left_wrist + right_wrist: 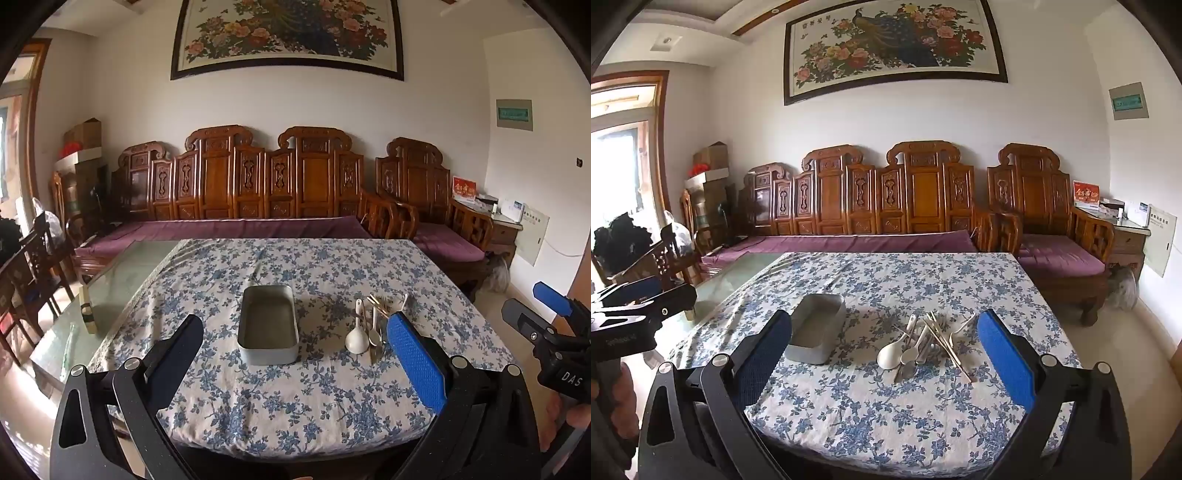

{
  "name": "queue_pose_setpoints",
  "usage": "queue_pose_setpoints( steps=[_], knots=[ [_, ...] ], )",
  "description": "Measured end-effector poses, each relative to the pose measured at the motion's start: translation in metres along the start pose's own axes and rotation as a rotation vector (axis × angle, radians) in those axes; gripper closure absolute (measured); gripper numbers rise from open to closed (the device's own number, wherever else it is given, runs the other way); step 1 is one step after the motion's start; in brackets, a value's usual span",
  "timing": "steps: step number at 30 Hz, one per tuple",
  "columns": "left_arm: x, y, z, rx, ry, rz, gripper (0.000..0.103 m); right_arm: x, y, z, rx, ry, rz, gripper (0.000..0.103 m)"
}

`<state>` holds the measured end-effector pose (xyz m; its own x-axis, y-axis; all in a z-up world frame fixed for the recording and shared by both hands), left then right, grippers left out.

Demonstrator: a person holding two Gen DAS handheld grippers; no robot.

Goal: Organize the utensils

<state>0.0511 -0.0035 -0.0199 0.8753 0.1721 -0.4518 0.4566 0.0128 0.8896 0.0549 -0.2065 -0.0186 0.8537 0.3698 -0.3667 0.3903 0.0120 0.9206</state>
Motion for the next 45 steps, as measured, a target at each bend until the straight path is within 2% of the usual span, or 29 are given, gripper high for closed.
queue_pose_setpoints(
  steps=[45],
  knots=[
    [-0.007, 0.005, -0.002, -0.008, -0.009, 0.011, 0.006, -0.007, 0.01, -0.006, -0.006, 0.005, 0.011, 0.002]
  ],
)
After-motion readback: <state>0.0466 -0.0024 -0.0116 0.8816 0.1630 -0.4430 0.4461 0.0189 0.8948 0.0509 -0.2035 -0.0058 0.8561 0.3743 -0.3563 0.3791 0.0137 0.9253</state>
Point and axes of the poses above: each gripper's, at about its wrist camera, not at the fingertips, and x roughly the way its jaws point, z to its right, y to its top, the point moved 6 cm from there along x, roughly the way its jaws point, and after that the axes turned 10 degrees about y, right-handed, at the moved point
